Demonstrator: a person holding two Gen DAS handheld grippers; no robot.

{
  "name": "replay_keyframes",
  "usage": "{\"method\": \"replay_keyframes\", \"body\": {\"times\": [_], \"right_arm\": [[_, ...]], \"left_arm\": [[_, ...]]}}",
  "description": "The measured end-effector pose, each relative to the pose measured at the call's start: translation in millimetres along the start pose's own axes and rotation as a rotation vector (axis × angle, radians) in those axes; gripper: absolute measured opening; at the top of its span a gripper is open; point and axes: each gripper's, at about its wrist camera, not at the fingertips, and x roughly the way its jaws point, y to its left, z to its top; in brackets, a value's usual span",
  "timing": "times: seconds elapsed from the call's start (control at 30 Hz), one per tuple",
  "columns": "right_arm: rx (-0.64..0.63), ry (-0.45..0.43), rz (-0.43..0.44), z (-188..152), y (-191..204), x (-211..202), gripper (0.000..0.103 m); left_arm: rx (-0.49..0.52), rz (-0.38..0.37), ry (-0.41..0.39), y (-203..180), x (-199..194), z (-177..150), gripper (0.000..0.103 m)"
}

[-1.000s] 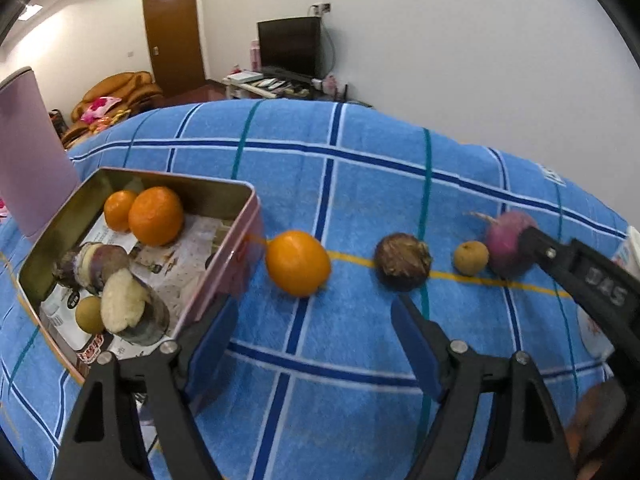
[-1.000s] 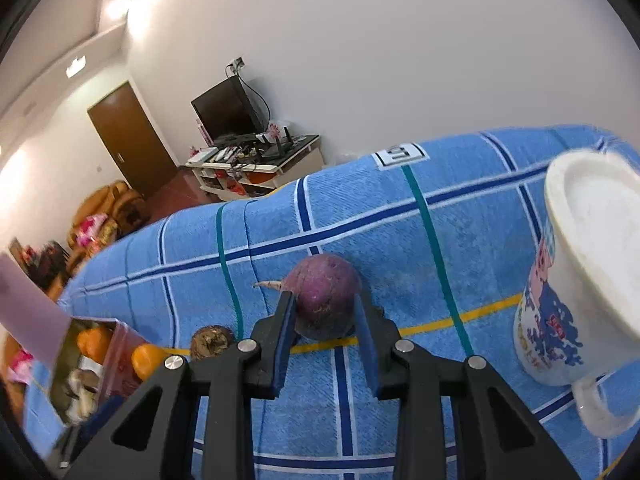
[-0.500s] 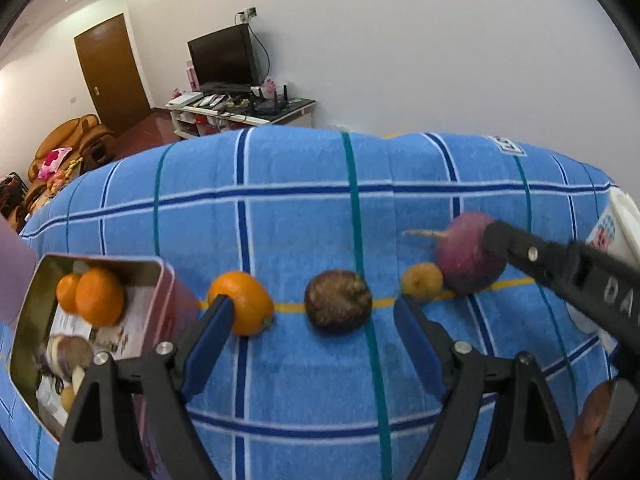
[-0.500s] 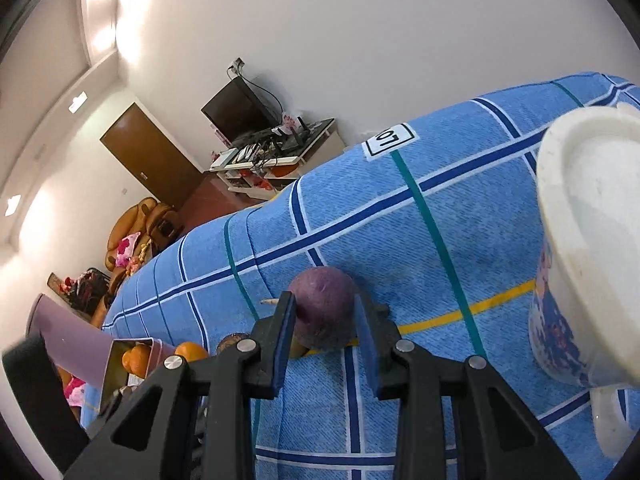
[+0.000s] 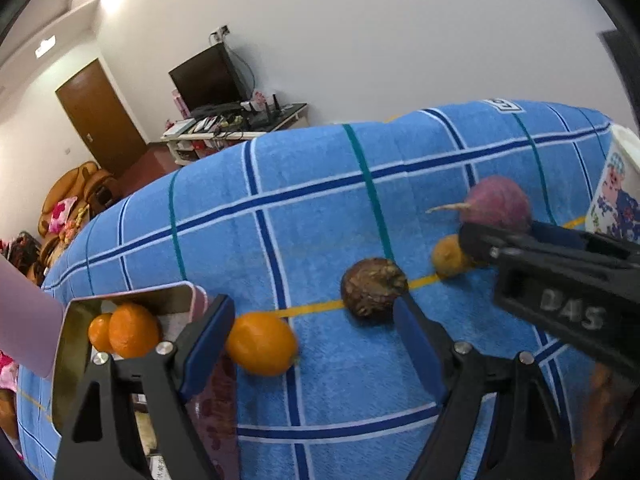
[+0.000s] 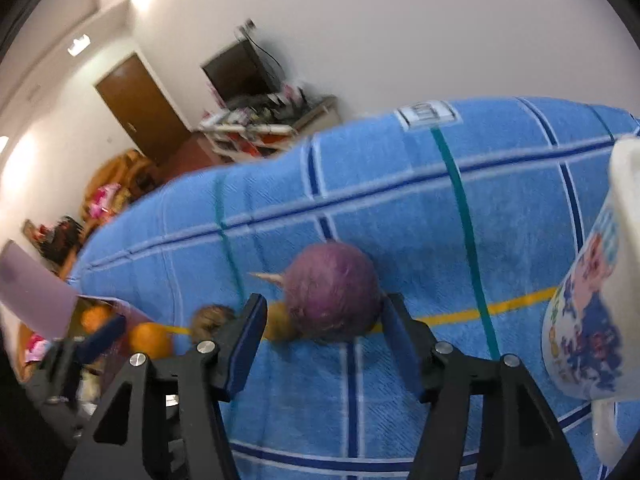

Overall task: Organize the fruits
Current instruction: 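Grasp the small yellow fruit with the left gripper while the right holds the turnip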

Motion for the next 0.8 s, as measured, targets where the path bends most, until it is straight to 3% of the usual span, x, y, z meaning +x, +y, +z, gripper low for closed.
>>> {"method": "replay_keyframes", "body": {"times": [0.07,0.13,0.3,0.4,0.5,0.57,0.63,0.8], "right_arm": [[0.011,-0.007,-0.012,0,-5,4,0.059],[0.045,0.003,0.031,1,-11,3,0.048],[-0.014,-0.001,-0.001,2,-4,3,0.047],[0.039,-0.059,0.019,6,-12,-9,0.046],[0.051,-0.132,-0.03,12,-17,-25,0.043],[0.066,-0.146,-0.043,14,-22,-27,0.028],[0.088,-0.146,-0.004,15,-27,-29,0.012],[0.094,-0.135,0.002,20,-34,-29,0.012]], "left_arm": [[0.016,0.004,-0.011,-4,-4,1,0.084],[0.011,-0.006,-0.014,-6,-5,4,0.084],[0.04,-0.017,-0.028,-19,-10,10,0.084],[0.056,-0.017,-0.034,-27,-6,14,0.084],[0.051,-0.046,-0.011,-33,2,19,0.084],[0.056,-0.064,-0.007,-39,3,20,0.083],[0.077,-0.068,-0.016,-45,2,22,0.083],[0.121,-0.059,-0.007,-61,5,22,0.083]]}}
